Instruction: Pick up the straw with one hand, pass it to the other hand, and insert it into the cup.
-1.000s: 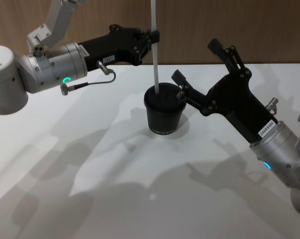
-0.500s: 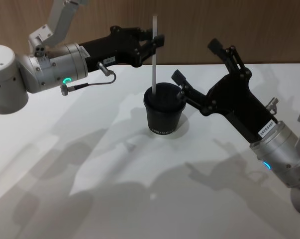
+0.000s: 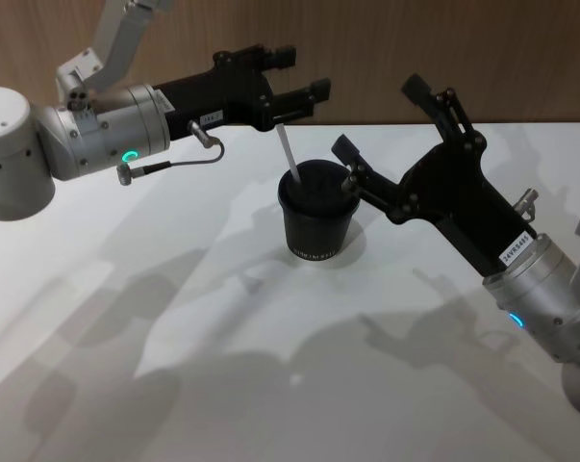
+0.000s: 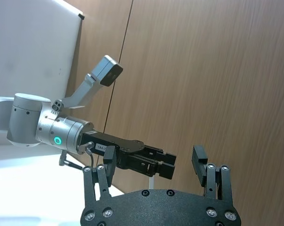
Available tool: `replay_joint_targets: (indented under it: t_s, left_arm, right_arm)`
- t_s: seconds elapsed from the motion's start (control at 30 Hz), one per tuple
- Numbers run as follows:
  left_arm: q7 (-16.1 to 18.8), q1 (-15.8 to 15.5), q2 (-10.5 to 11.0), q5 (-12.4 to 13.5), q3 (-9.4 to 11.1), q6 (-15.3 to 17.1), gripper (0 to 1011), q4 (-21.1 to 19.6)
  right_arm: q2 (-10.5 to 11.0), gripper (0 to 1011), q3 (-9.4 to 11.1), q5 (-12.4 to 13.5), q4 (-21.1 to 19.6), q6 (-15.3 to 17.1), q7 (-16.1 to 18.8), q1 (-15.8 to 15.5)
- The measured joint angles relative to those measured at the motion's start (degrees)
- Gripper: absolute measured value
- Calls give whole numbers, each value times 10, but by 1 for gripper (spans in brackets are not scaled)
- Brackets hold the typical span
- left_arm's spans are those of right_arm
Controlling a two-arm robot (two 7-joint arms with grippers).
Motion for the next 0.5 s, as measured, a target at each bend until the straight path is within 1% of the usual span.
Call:
replay_joint_targets:
  t_s: [0.03,0.1,0.13,0.2,0.27,0.3,0.33,0.37,0.4,0.5]
  left_arm:
    - [0,0,0,0,0,0,741,0]
    - [0,2,-1,1,0,-2,797,1]
    - [0,2,-1,2,0,-4,797,2]
    - [0,4,-2,3,1,-7,890,3]
    - [-1,8,-4,5,1,-15,924,6]
    - [-2,11,-5,7,2,-21,968,8]
    - [-2,12,-6,7,2,-24,968,9]
    - [-3,13,-6,8,2,-26,996,10]
    - [-3,14,-7,9,2,-30,1002,11]
    - [-3,20,-9,12,2,-41,1001,13]
  right_arm:
    - [0,1001,0,0,0,0,0,0]
    - [0,1001,0,0,0,0,0,1]
    - [-1,1001,0,1,-1,1,-1,1]
    - [-2,1001,0,1,-1,1,-2,1]
    - [-5,1001,1,2,-3,3,-6,3]
    - [-8,1001,1,4,-4,5,-9,4]
    - [-10,1001,1,4,-5,6,-11,4]
    - [-12,1001,2,5,-7,8,-14,5]
    - [-14,1001,2,6,-7,9,-16,6]
    - [-24,1001,4,9,-13,16,-26,8]
